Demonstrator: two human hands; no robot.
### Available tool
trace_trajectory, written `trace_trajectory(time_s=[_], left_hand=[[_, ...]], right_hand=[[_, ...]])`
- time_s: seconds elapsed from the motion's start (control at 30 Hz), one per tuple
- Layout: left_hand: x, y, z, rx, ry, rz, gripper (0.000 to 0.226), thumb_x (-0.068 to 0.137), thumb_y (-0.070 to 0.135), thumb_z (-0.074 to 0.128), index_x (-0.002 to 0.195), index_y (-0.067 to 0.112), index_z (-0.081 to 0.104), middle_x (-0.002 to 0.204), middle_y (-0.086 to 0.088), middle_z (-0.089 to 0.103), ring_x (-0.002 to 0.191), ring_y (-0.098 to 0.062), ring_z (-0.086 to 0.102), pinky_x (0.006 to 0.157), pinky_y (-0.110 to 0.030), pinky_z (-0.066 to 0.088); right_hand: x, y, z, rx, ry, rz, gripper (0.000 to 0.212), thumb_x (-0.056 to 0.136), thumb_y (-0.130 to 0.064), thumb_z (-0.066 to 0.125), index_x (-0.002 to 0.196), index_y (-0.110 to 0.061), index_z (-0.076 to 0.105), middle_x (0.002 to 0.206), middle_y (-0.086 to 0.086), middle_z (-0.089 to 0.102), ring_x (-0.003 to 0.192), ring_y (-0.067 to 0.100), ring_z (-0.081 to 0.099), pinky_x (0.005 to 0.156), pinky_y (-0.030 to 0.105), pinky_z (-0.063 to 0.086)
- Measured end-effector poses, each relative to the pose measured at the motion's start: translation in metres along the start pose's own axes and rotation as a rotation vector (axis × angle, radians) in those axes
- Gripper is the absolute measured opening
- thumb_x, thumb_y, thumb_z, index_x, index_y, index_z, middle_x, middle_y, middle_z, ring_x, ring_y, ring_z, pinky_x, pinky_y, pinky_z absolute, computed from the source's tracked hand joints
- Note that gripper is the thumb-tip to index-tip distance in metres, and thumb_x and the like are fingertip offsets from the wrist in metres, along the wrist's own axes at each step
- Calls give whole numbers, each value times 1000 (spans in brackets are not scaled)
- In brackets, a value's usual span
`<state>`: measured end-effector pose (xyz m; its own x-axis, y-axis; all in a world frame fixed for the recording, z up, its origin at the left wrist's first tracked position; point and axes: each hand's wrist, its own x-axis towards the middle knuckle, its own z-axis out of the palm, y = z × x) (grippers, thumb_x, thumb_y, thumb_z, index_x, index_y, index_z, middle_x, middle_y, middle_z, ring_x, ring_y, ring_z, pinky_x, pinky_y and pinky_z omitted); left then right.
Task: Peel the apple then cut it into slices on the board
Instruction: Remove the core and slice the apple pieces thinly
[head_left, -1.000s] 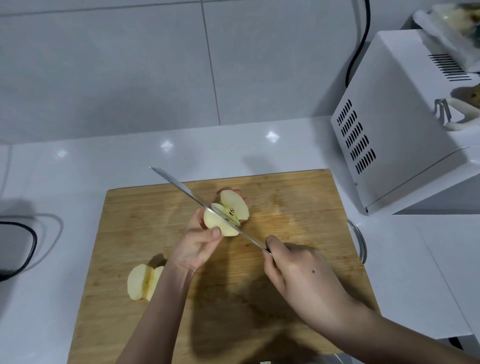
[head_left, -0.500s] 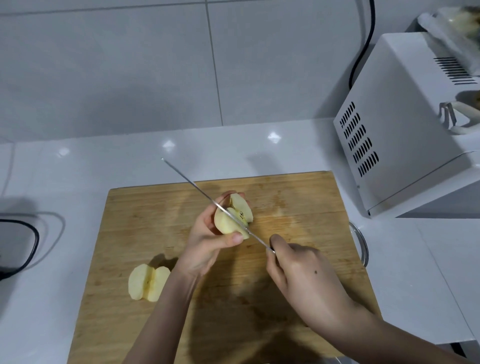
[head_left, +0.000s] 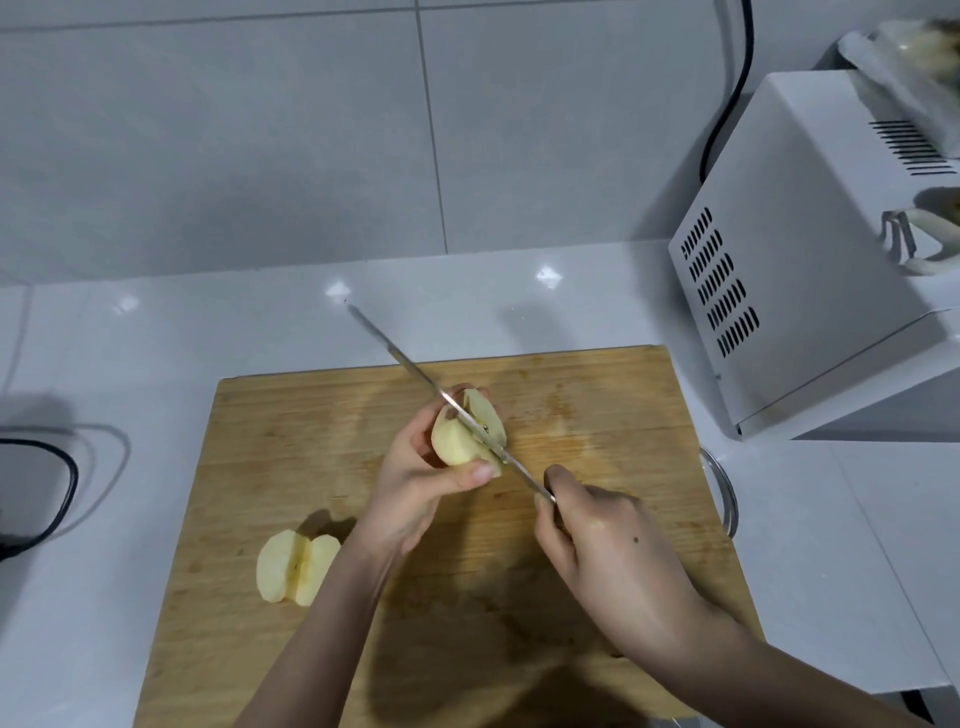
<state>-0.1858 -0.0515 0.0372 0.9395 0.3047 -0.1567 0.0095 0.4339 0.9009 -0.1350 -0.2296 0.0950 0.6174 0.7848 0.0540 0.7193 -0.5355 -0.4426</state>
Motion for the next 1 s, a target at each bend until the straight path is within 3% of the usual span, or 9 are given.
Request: trace_trajectory(time_s=[0.1,0.23,0.3,0.4,0.53,0.7,0.8,0.9,1.0], left_hand=[[-1,0,-4,-227,-59,-105,81,50,24,91,120,4,54,111,-16,64,104,-29,61,83,-34,54],[2,-2,-10,-534,-52,-175,74,47,11,91,110,5,54,107,-15,65,102,-29,62,88,-45,54],[2,0,-8,-588,-85,-174,63,48,8,89,104,6,60,109,-17,63,104,-32,60,88,-47,53],[0,4,-1,-627,-86,-173,48,45,5,85,91,7,70,102,-14,67,95,-30,65,76,-41,56],[0,7,9,-653,-138,-175,39,54,6,78,93,8,70,102,-12,65,95,-25,63,81,-38,54],[1,4,14,-686,3,-205,45,47,8,83,88,9,65,99,-12,64,90,-26,62,81,-40,51],[1,6,19,-625,104,-243,45,45,8,85,86,11,65,91,-10,68,83,-23,66,73,-35,51],[0,11,26,-554,198,-269,27,65,1,68,87,12,56,81,-8,69,73,-19,67,59,-28,55],[0,12,30,-500,246,-266,28,68,2,64,92,12,54,76,-6,71,71,-17,67,59,-27,55]], right_hand=[[-1,4,-11,215,-73,62,3,91,-19,56,87,-17,55,48,-10,46,40,10,47,39,15,28],[3,6,-29,645,-50,257,11,94,-23,48,84,-27,53,41,0,49,33,9,44,40,24,40],[8,9,-35,798,-54,350,17,95,-20,46,79,-23,50,38,2,48,30,16,44,37,22,39],[14,11,-34,970,-68,477,25,96,-12,47,71,-14,46,40,5,43,29,21,39,35,22,34],[15,9,-30,1019,-107,505,29,96,-9,46,67,-12,44,39,5,40,28,20,36,34,24,34],[15,8,-31,1007,-103,494,29,95,-9,46,66,-11,44,40,5,41,29,20,36,35,26,36],[16,8,-31,999,-113,498,32,96,-9,45,64,-11,42,39,4,41,29,19,36,35,26,36],[16,8,-31,983,-130,492,31,96,-10,45,65,-11,43,39,4,42,29,19,38,36,27,37],[14,8,-29,979,-140,486,29,96,-11,45,66,-14,46,40,5,42,30,19,38,36,26,37]])
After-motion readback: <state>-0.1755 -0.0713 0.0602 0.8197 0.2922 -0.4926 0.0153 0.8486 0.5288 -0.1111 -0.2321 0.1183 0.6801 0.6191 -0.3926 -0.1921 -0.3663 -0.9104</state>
